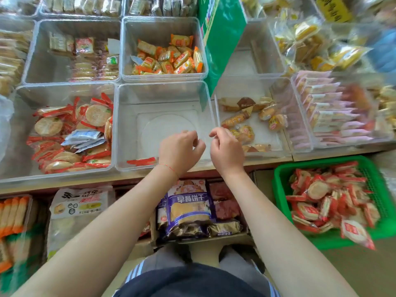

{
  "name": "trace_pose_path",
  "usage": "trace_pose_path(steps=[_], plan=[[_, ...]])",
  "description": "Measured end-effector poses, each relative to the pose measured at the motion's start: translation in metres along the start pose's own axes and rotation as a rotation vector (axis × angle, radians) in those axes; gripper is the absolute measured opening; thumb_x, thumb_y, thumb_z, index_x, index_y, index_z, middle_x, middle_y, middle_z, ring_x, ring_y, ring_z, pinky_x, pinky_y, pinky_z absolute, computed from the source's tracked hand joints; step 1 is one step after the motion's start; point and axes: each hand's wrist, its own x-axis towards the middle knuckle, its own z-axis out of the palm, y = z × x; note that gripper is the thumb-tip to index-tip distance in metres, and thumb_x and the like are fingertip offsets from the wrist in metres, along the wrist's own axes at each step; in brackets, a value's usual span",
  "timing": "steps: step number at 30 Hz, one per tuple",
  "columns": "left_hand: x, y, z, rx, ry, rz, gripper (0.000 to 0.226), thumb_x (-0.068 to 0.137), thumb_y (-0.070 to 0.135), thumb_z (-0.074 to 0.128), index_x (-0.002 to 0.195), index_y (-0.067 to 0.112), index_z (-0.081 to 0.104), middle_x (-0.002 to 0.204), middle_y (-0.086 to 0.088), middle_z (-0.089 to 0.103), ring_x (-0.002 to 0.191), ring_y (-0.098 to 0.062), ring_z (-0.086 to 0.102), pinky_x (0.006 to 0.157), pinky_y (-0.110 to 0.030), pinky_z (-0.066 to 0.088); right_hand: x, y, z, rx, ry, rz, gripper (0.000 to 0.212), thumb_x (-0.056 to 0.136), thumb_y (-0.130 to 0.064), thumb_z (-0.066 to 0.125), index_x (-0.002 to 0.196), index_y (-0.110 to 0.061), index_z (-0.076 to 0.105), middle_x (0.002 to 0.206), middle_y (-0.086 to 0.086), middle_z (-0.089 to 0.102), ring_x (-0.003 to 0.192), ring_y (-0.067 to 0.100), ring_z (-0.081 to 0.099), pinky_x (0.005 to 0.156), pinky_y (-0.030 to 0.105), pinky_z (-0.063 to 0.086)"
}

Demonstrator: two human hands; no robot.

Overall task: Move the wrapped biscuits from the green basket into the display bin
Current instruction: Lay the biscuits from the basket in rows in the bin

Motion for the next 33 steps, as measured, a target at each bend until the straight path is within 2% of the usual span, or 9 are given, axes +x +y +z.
trace_pose_path(steps=[3, 9, 12, 15, 19, 24, 27, 30, 33], plan=[[-0.002, 0.065, 0.021, -0.032, -0.066, -0.088, 0.028, 0.089, 0.032, 0.050, 0.068, 0.015, 0.053, 0.067, -0.004, 0.056, 0.065, -0.027, 0.052, 0.055, -0.029, 0.030, -0.017, 0.045, -0.042, -0.038, 0.026, 0.027, 0.020, 0.088, -0.004, 0.048, 0.097, -0.009, 0.066, 0.095, 0.007, 0.068, 0.079, 0.031, 0.060, 0.058, 0.035, 0.044], [0.003, 0.184, 0.101, -0.135, -0.558, -0.172, 0.028, 0.090, 0.039, 0.050, 0.082, 0.018, 0.067, 0.084, -0.002, 0.065, 0.083, -0.023, 0.060, 0.074, -0.030, 0.050, -0.045, 0.187, -0.127, -0.066, -0.121, 0.217, 0.014, 0.090, -0.007, 0.044, 0.087, -0.011, 0.057, 0.090, 0.002, 0.056, 0.080, 0.030, 0.055, 0.058, 0.034, 0.036], [-0.001, 0.234, 0.147, -0.278, -0.602, -0.318, 0.026, 0.091, 0.035, 0.051, 0.093, 0.017, 0.068, 0.079, 0.000, 0.067, 0.074, -0.022, 0.063, 0.070, -0.029, 0.052, -0.050, 0.270, -0.152, -0.172, -0.338, 0.319, 0.028, 0.088, -0.007, 0.046, 0.113, -0.013, 0.057, 0.117, 0.007, 0.054, 0.103, 0.031, 0.053, 0.079, 0.035, 0.043], [-0.006, 0.277, 0.192, -0.373, -0.645, -0.396, 0.023, 0.093, 0.031, 0.053, 0.100, 0.014, 0.068, 0.083, -0.003, 0.071, 0.072, -0.021, 0.068, 0.059, -0.026, 0.050, -0.051, 0.346, -0.174, -0.334, -0.501, 0.368, 0.058, 0.087, -0.011, 0.054, 0.142, -0.014, 0.039, 0.145, 0.014, 0.038, 0.130, 0.032, 0.038, 0.103, 0.040, 0.038], [-0.011, 0.315, 0.238, -0.577, -0.760, -0.511, 0.027, 0.095, 0.035, 0.052, 0.109, 0.016, 0.064, 0.087, -0.002, 0.067, 0.065, -0.014, 0.064, 0.065, -0.029, 0.052, -0.051, 0.405, -0.192, -0.348, -0.688, 0.428, 0.080, 0.088, -0.022, 0.062, 0.154, -0.015, 0.017, 0.155, 0.013, 0.028, 0.141, 0.031, 0.029, 0.112, 0.044, 0.033], [-0.021, 0.342, 0.272, -0.643, -0.641, -0.632, 0.022, 0.091, 0.032, 0.056, 0.102, 0.015, 0.066, 0.086, -0.001, 0.068, 0.070, -0.016, 0.066, 0.073, -0.034, 0.055, -0.058, 0.425, -0.196, -0.386, -0.753, 0.336, 0.066, 0.089, -0.035, 0.065, 0.147, -0.022, 0.036, 0.154, 0.007, 0.032, 0.145, 0.029, 0.022, 0.116, 0.045, 0.020], [-0.025, 0.357, 0.284, -0.579, -0.541, -0.640, 0.014, 0.087, 0.030, 0.061, 0.098, 0.021, 0.064, 0.097, -0.002, 0.067, 0.087, -0.019, 0.064, 0.085, -0.036, 0.054, -0.055, 0.430, -0.198, -0.372, -0.802, 0.285, 0.054, 0.089, -0.044, 0.064, 0.138, -0.028, 0.049, 0.150, 0.006, 0.035, 0.143, 0.029, 0.023, 0.114, 0.045, 0.022], [-0.030, 0.366, 0.296, -0.419, -0.451, -0.564, 0.053, 0.080, 0.033, 0.067, 0.129, 0.022, 0.050, 0.125, -0.004, 0.053, 0.115, -0.020, 0.052, 0.095, -0.032, 0.043, -0.050, 0.432, -0.206, -0.231, -0.717, 0.252, 0.044, 0.088, -0.046, 0.060, 0.124, -0.021, 0.058, 0.131, 0.007, 0.054, 0.126, 0.028, 0.046, 0.103, 0.043, 0.038], [-0.032, 0.372, 0.304, -0.350, -0.334, -0.378, 0.093, 0.066, 0.048, 0.070, 0.146, 0.026, 0.031, 0.144, -0.001, 0.042, 0.135, -0.021, 0.037, 0.108, -0.043, 0.036, -0.043, 0.423, -0.223, 0.105, -0.622, 0.395, 0.030, 0.090, -0.042, 0.062, 0.104, -0.016, 0.058, 0.095, -0.002, 0.064, 0.088, 0.019, 0.060, 0.069, 0.029, 0.046]])
